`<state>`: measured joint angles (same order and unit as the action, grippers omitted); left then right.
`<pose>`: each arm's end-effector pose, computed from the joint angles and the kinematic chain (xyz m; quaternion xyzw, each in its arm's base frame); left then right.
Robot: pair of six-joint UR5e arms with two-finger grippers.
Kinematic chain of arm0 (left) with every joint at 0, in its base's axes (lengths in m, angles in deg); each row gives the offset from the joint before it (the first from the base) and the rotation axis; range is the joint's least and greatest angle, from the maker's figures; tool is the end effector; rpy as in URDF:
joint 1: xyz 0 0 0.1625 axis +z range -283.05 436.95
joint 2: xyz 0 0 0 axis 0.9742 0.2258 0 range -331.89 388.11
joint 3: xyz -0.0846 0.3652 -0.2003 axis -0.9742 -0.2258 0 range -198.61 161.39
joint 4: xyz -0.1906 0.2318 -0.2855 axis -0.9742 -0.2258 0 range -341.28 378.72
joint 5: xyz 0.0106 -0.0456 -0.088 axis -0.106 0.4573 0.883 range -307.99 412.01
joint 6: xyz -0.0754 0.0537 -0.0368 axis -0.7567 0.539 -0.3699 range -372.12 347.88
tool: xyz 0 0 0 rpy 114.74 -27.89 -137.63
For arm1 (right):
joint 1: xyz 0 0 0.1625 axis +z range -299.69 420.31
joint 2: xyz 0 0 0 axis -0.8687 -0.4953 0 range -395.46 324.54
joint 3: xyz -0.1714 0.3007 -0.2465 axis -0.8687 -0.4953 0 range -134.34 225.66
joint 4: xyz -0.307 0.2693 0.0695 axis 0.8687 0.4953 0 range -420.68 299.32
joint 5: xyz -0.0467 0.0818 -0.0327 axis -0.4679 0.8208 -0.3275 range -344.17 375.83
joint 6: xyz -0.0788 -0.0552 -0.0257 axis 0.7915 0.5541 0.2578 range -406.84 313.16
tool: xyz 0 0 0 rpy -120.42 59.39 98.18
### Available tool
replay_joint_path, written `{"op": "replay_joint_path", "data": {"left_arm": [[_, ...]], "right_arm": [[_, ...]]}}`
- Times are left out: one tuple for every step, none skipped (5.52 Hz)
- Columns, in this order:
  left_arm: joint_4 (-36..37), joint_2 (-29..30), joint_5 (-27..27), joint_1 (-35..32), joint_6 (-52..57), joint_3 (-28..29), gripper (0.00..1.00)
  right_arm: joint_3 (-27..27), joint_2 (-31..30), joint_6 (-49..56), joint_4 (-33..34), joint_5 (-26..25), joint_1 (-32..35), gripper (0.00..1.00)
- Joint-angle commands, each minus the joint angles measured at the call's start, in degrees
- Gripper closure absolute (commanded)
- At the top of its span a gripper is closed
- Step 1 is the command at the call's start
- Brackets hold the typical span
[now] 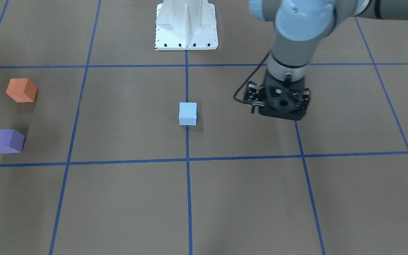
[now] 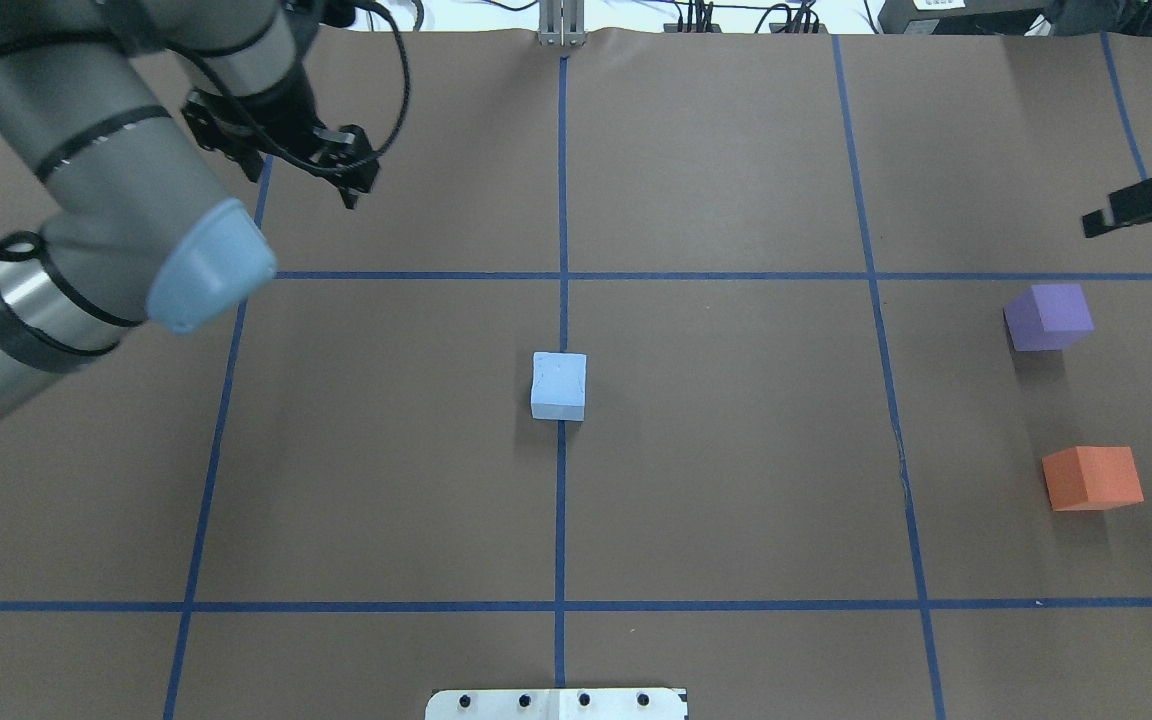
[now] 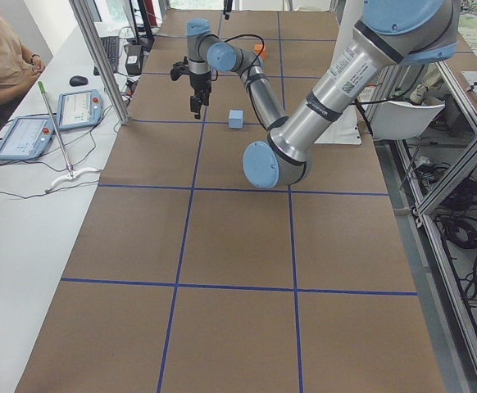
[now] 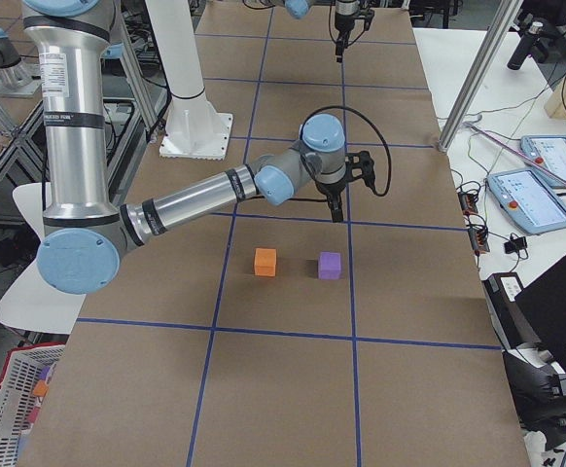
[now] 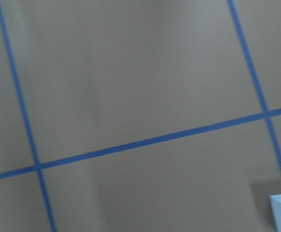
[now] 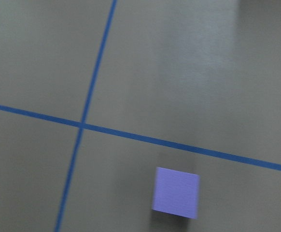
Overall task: Place blue block between orange and purple blocks
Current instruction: 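Withdraw the left gripper while the right arm swings toward the cube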
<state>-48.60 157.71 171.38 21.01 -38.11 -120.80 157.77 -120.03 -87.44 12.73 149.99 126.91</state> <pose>0.2901 -0.5797 0.2093 0.0877 0.3340 0.1294 0.9295 -0.1435 -0.4928 0.3861 0.1106 -0.4798 -0.0112 0.8703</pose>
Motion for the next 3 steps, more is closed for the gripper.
{"op": "replay_joint_path", "data": {"left_arm": [[-0.3, -10.5, 4.2, -14.2, 18.0, -0.9, 0.0], [-3.1, -16.4, 3.7, -16.6, 18.2, -1.2, 0.0], [-8.8, -22.8, 3.5, -16.5, 18.2, 0.7, 0.0]], "right_arm": [[-0.5, 17.0, -20.5, 7.9, -11.6, -17.5, 0.0], [-1.0, 26.7, -21.1, 20.6, -16.2, -22.8, 0.0], [-3.2, 30.5, -24.7, 21.2, -20.6, -27.4, 0.0]]}}
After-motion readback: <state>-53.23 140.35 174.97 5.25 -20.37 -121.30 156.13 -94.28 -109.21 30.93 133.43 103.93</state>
